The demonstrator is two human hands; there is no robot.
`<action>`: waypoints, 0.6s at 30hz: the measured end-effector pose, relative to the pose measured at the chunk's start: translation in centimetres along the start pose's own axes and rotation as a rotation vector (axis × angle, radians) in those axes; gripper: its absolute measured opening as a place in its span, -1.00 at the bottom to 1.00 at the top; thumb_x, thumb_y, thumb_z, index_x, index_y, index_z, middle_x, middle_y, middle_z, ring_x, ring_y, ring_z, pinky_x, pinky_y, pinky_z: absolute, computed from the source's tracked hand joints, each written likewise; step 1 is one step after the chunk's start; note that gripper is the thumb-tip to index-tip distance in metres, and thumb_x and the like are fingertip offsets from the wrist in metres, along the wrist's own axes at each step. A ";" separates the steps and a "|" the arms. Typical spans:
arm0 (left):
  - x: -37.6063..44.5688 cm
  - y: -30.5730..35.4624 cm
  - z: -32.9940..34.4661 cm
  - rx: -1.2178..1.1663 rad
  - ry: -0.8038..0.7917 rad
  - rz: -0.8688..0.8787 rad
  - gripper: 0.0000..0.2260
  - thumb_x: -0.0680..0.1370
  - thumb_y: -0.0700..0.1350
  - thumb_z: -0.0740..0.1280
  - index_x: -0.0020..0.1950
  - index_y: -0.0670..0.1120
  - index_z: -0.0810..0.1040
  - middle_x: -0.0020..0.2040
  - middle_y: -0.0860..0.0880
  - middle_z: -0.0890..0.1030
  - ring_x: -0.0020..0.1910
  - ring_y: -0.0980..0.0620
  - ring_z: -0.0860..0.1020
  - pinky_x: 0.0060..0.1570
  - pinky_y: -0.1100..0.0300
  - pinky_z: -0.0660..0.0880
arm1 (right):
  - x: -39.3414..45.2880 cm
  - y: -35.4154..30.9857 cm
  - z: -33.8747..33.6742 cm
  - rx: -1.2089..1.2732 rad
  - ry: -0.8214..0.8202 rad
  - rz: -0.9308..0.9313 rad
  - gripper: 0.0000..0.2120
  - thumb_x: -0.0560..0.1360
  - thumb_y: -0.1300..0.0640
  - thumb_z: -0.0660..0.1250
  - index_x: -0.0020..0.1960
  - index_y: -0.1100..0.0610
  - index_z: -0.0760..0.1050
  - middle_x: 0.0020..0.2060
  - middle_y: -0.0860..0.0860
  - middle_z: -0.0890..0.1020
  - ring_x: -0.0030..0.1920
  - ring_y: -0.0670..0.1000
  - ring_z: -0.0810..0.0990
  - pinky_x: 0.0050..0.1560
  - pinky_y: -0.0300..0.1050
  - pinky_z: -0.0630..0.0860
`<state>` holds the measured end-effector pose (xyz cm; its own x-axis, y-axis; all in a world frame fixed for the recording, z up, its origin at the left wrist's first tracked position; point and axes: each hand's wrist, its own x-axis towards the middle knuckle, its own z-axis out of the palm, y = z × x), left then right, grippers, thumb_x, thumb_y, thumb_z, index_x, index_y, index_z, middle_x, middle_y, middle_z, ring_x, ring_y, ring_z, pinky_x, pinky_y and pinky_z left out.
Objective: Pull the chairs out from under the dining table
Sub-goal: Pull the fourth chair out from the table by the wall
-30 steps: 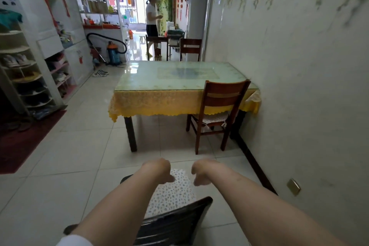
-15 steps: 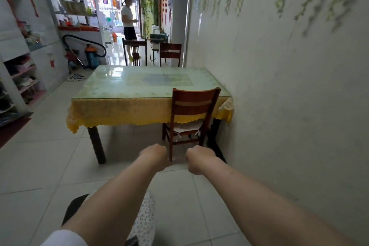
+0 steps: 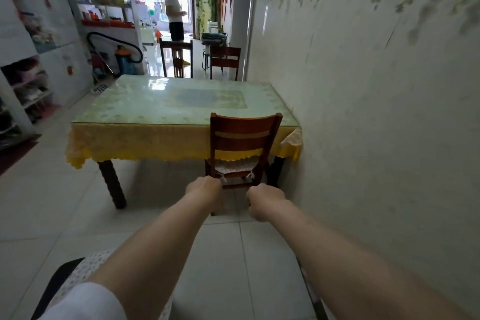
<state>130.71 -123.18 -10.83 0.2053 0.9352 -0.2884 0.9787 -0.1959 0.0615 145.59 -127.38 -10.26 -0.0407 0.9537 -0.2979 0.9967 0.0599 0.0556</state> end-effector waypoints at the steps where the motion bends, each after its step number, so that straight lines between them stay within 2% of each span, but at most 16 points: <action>1: 1.2 0.5 -0.1 0.001 0.006 0.001 -0.85 0.54 -0.20 0.27 0.07 -0.08 0.57 -0.12 -0.03 0.55 -0.10 -0.06 0.55 -0.15 0.08 0.55 | 1.1 0.7 -0.3 0.005 -0.001 -0.002 -0.94 0.54 0.22 0.23 -0.05 0.10 0.46 -0.13 0.06 0.54 -0.17 0.11 0.55 -0.18 -0.04 0.55; 4: 5.3 2.0 -0.3 -0.005 0.013 0.017 -0.80 0.56 -0.17 0.27 0.16 -0.08 0.56 0.07 -0.08 0.57 0.02 -0.09 0.52 -0.03 0.04 0.55 | 4.6 2.9 -1.4 0.007 -0.019 -0.002 -0.91 0.55 0.22 0.22 -0.01 0.13 0.49 -0.09 0.07 0.56 -0.15 0.12 0.54 -0.14 -0.04 0.56; 7: 9.5 3.1 -1.0 -0.031 -0.005 0.021 -0.77 0.55 -0.19 0.26 0.18 -0.07 0.57 0.11 -0.09 0.56 0.05 -0.08 0.52 -0.02 0.05 0.54 | 8.5 5.0 -2.6 0.025 -0.041 -0.005 -0.84 0.55 0.19 0.24 0.09 0.14 0.54 -0.03 0.08 0.58 -0.11 0.11 0.57 -0.07 0.00 0.60; 10: 14.5 3.8 -3.1 -0.008 -0.011 0.043 -0.75 0.57 -0.22 0.26 0.23 -0.08 0.55 0.18 -0.11 0.54 0.14 -0.12 0.50 0.07 -0.01 0.54 | 13.4 7.3 -4.4 0.017 -0.031 -0.004 -0.80 0.56 0.19 0.22 0.15 0.12 0.53 -0.01 0.08 0.58 -0.11 0.11 0.58 -0.06 0.03 0.61; 13: 19.0 3.8 -5.5 0.010 0.000 0.054 -0.86 0.58 -0.14 0.31 0.11 -0.14 0.56 0.12 -0.13 0.55 0.10 -0.14 0.50 0.04 -0.02 0.54 | 18.1 9.2 -6.3 0.014 -0.015 0.013 -0.85 0.56 0.18 0.24 0.09 0.12 0.52 -0.04 0.09 0.56 -0.16 0.11 0.57 -0.15 -0.01 0.60; 16: 22.7 4.0 -6.9 0.013 -0.016 0.056 -0.80 0.56 0.01 0.34 0.01 -0.11 0.55 0.02 -0.09 0.55 0.00 -0.10 0.51 -0.04 0.03 0.55 | 22.3 10.7 -7.2 0.017 -0.015 0.010 -0.92 0.55 0.18 0.24 0.00 0.11 0.49 -0.12 0.06 0.53 -0.20 0.09 0.55 -0.24 -0.04 0.56; 18: 25.0 4.2 -7.1 0.002 -0.040 0.035 -0.77 0.56 0.03 0.34 0.05 -0.11 0.56 0.01 -0.08 0.56 -0.02 -0.08 0.53 -0.04 0.05 0.55 | 24.8 11.5 -7.3 0.025 -0.022 -0.002 -0.93 0.53 0.18 0.25 -0.01 0.10 0.49 -0.17 0.04 0.51 -0.23 0.08 0.53 -0.29 -0.06 0.51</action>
<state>139.96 -98.54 -10.98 0.2388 0.9153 -0.3245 0.9710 -0.2285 0.0702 155.56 -100.94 -10.09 -0.0415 0.9468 -0.3192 0.9980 0.0542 0.0310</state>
